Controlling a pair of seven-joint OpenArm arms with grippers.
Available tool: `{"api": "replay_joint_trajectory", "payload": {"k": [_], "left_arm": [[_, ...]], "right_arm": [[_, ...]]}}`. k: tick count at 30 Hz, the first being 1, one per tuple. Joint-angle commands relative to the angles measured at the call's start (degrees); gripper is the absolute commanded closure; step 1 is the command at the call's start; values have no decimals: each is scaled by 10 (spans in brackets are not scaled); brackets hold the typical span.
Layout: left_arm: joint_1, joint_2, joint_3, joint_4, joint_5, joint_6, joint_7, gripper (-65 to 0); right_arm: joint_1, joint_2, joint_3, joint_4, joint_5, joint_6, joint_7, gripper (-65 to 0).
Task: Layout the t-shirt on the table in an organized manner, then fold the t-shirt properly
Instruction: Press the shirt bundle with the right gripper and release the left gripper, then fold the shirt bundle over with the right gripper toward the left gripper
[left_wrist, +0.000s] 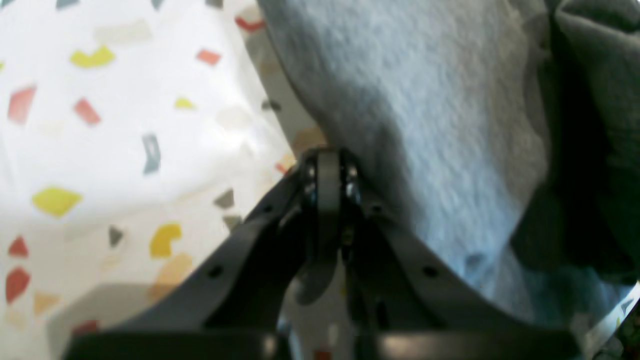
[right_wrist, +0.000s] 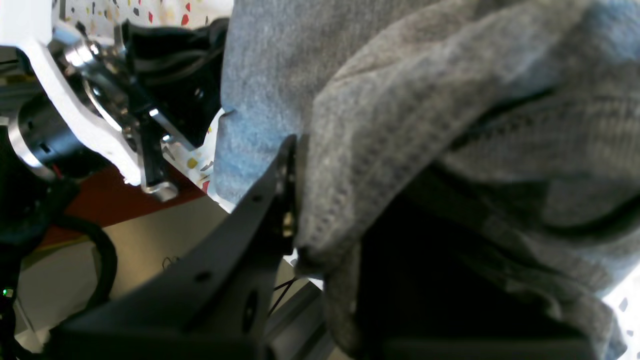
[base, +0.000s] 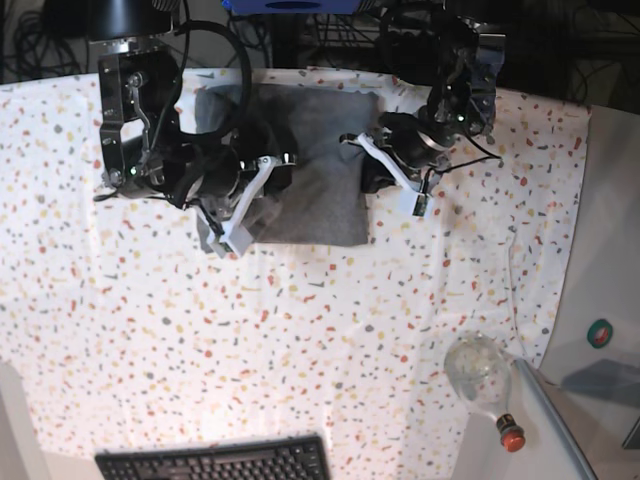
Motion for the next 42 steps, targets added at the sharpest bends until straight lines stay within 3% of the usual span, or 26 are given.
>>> {"api": "replay_joint_trajectory", "payload": {"k": [1, 4, 8, 11, 14, 17, 19, 26, 30, 35, 39, 42], "left_arm": [[11, -14, -2, 11, 6, 3, 16, 0], [40, -39, -24, 47, 0, 3, 16, 0], [85, -45, -141, 76, -36, 0, 18, 0], [110, -62, -228, 87, -53, -29, 18, 0], [129, -71, -313, 87, -76, -70, 19, 0], [141, -77, -383, 82, -87, -100, 19, 0], [145, -77, -406, 81, -84, -102, 19, 0], [140, -78, -415, 77, -84, -102, 19, 0], [139, -77, -415, 77, -84, -102, 19, 0], [139, -76, -415, 77, -84, -102, 19, 0], [139, -78, -415, 76, -84, -102, 19, 0], [139, -78, -415, 76, -84, -102, 19, 0]], "right_arm": [[7, -2, -1, 6, 13, 0, 10, 0], [10, -3, -1, 5, 13, 0, 10, 0], [11, -3, 0, -6, 13, 0, 10, -2], [11, -2, -1, -12, 13, 0, 10, -197], [6, -2, -3, -10, 13, 0, 10, -308], [8, -2, -3, -9, 13, 0, 10, -308], [11, -2, -6, -10, 12, 0, 10, -308], [40, 7, -101, -10, 12, -8, 11, -306], [62, 6, -135, -11, 12, -80, 11, -306], [92, 2, -199, -11, 12, -135, 9, -306], [124, 1, -291, 3, 15, -222, 10, -305], [141, 6, -323, 52, 14, -265, 10, -305]]}}
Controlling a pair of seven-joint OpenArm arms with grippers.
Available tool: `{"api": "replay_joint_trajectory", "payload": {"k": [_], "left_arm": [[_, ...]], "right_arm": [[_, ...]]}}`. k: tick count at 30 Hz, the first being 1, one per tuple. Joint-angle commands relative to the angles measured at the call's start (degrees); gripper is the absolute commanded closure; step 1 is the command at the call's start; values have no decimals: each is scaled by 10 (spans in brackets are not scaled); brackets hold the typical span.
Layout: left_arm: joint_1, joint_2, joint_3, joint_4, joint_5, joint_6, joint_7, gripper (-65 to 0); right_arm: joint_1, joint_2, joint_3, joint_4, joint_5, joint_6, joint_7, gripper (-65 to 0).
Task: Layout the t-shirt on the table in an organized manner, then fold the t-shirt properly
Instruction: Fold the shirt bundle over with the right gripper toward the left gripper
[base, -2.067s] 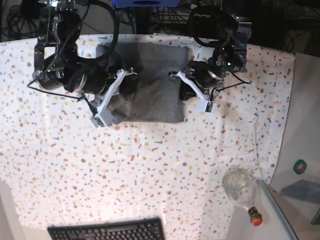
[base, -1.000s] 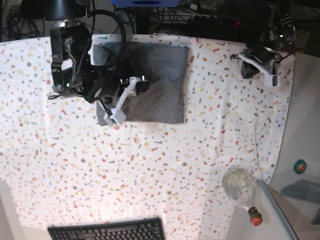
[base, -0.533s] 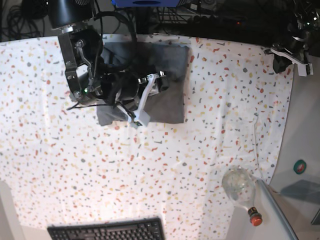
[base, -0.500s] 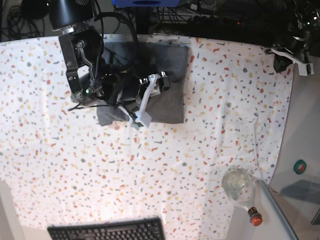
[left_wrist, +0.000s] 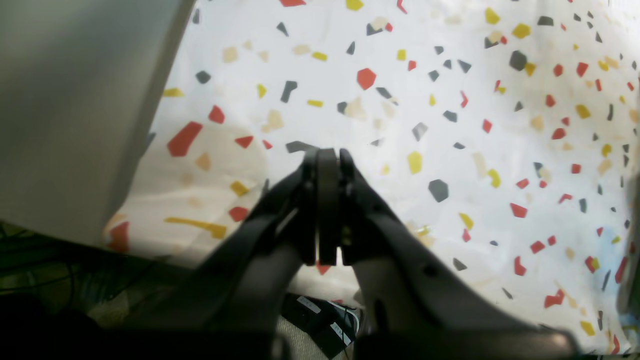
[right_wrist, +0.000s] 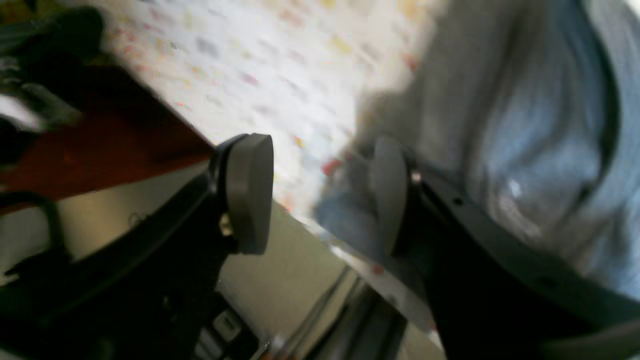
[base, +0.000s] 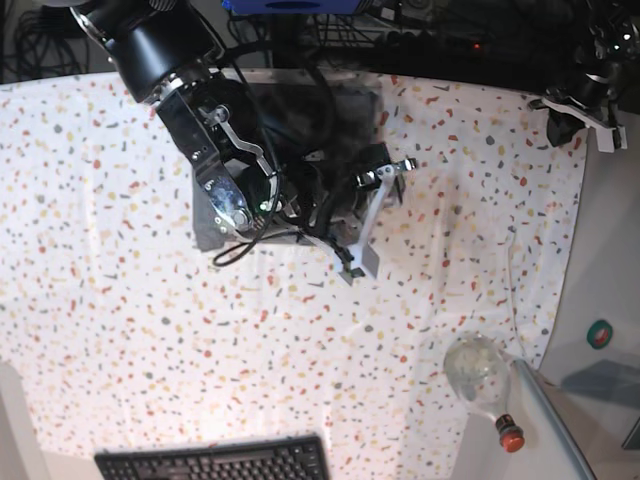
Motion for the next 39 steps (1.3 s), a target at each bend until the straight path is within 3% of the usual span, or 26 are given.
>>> {"api": "replay_joint_trajectory", "payload": {"k": [1, 2, 5, 7, 9, 11, 14, 19, 27, 33, 39], "left_arm": [[2, -9, -4, 6, -9, -1, -12, 0], [2, -10, -4, 6, -9, -1, -12, 0], [2, -12, -8, -16, -9, -1, -12, 0], [2, -20, -8, -32, -10, -1, -12, 0], [2, -24, -8, -45, -12, -1, -12, 0], [2, -25, -9, -54, -13, -1, -13, 0], [2, -25, -9, -51, -12, -1, -13, 0], [-7, -23, -4, -48, -13, -1, -12, 0], [-18, -21, -4, -49, -10, -1, -12, 0], [-18, -23, -4, -52, -10, -1, -12, 0], [-15, -23, -5, -52, -10, -1, -12, 0]], "right_arm": [[15, -3, 7, 34, 3, -4, 8, -305], [14, 1, 15, 55, 3, -4, 7, -305], [-10, 54, 47, 101, 3, -4, 13, -284], [-29, 100, 84, 130, 3, -4, 34, -170], [-54, 142, 122, 148, 3, -4, 66, 0], [-79, 180, 161, 156, 6, -4, 105, 0], [-127, 210, 214, 153, 3, -4, 154, 0], [-163, 218, 183, 113, 3, -4, 167, 0], [-130, 214, -34, 73, 2, -8, 198, 0], [-79, 199, -150, 74, 2, -86, 196, 0], [-78, 214, -128, 84, 2, -120, 196, 0]]}}
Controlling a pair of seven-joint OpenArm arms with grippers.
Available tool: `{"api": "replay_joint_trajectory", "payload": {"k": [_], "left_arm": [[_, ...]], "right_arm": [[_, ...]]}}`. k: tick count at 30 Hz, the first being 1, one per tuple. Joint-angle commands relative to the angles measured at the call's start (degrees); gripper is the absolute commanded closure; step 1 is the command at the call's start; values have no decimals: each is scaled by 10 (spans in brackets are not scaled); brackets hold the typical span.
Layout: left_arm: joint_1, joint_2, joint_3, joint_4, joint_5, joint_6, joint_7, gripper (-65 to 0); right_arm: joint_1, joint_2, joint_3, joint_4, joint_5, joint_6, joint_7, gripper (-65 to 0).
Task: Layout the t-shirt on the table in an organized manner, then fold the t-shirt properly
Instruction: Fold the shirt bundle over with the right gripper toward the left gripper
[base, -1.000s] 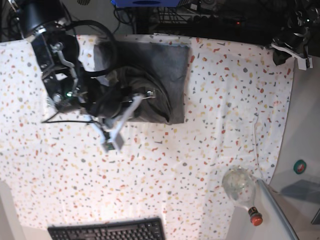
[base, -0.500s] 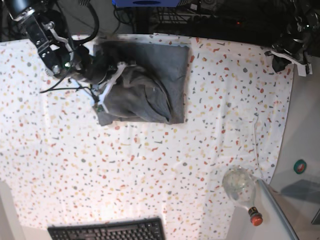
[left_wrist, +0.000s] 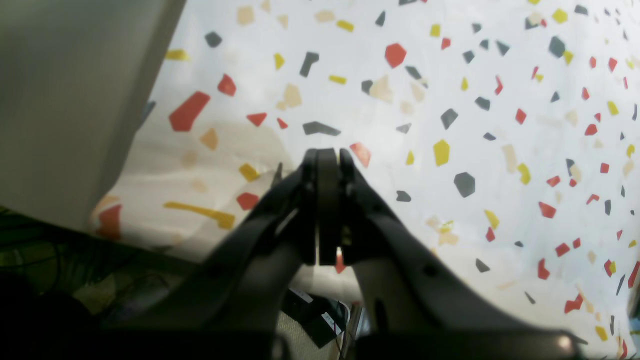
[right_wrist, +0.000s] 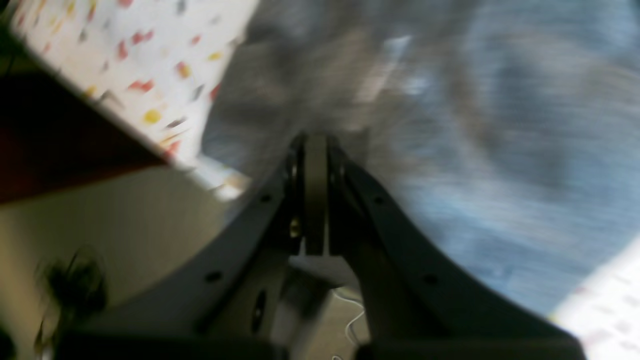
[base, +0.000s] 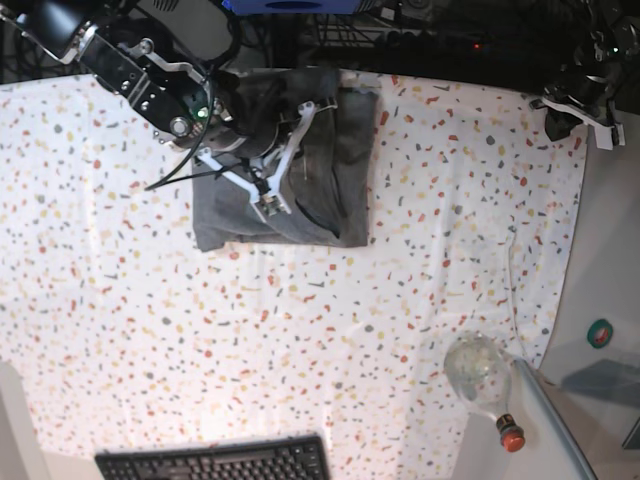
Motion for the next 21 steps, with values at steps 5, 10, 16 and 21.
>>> {"api": "replay_joint_trajectory", "payload": {"k": [5, 10, 16, 21], "left_arm": [[5, -10, -4, 8, -6, -1, -12, 0], [2, -8, -3, 10, -6, -1, -12, 0], [6, -8, -2, 12, -5, -2, -12, 0], [6, -7, -2, 12, -5, -2, -12, 0]], "right_arm": [[10, -36, -3, -54, 2, 4, 6, 0], [64, -72, -63, -121, 2, 1, 6, 0], [69, -27, -11, -35, 2, -20, 8, 0], [60, -22, 76, -16, 3, -27, 6, 0]]}}
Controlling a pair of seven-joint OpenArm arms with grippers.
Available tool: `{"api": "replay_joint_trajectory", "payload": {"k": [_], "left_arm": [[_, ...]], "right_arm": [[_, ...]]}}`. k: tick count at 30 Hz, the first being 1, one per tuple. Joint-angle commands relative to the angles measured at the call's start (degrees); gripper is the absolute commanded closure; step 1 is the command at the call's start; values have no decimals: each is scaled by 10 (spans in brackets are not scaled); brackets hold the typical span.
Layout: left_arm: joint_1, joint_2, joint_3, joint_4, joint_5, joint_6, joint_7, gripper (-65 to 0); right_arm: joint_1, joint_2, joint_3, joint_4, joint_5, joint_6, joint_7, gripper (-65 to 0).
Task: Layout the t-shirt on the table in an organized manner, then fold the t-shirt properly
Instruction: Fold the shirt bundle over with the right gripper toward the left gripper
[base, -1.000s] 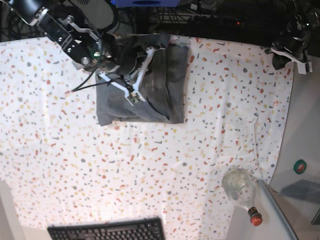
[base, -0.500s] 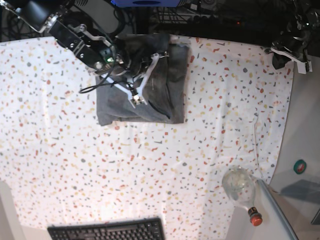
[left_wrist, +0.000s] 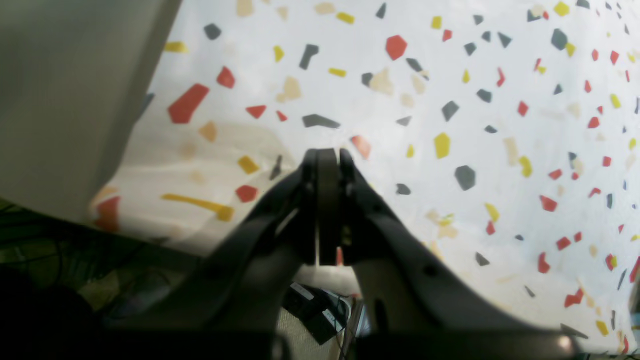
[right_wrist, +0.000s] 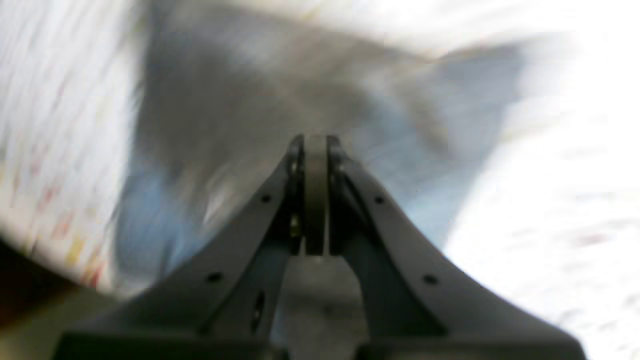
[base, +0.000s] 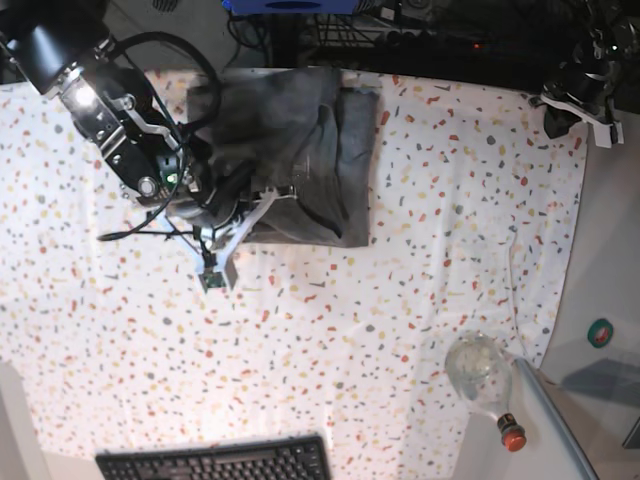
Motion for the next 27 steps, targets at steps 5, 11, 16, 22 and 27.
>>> {"api": "replay_joint_trajectory", "payload": {"k": [5, 11, 16, 22, 27], "left_arm": [[0, -9, 6, 10, -8, -2, -12, 0], [2, -9, 60, 41, -8, -2, -12, 0], [2, 2, 95, 60, -8, 0, -12, 0], [1, 2, 107, 58, -8, 1, -12, 0], [2, -2, 106, 56, -8, 1, -12, 0]], "right_arm": [[25, -30, -29, 9, 15, 9, -2, 0], [65, -38, -69, 8, 15, 9, 3, -252], [123, -82, -104, -65, 15, 9, 3, -422], [180, -143, -153, -187, 15, 8, 3, -423], [191, -152, -158, -235, 15, 6, 3, -416]]}}
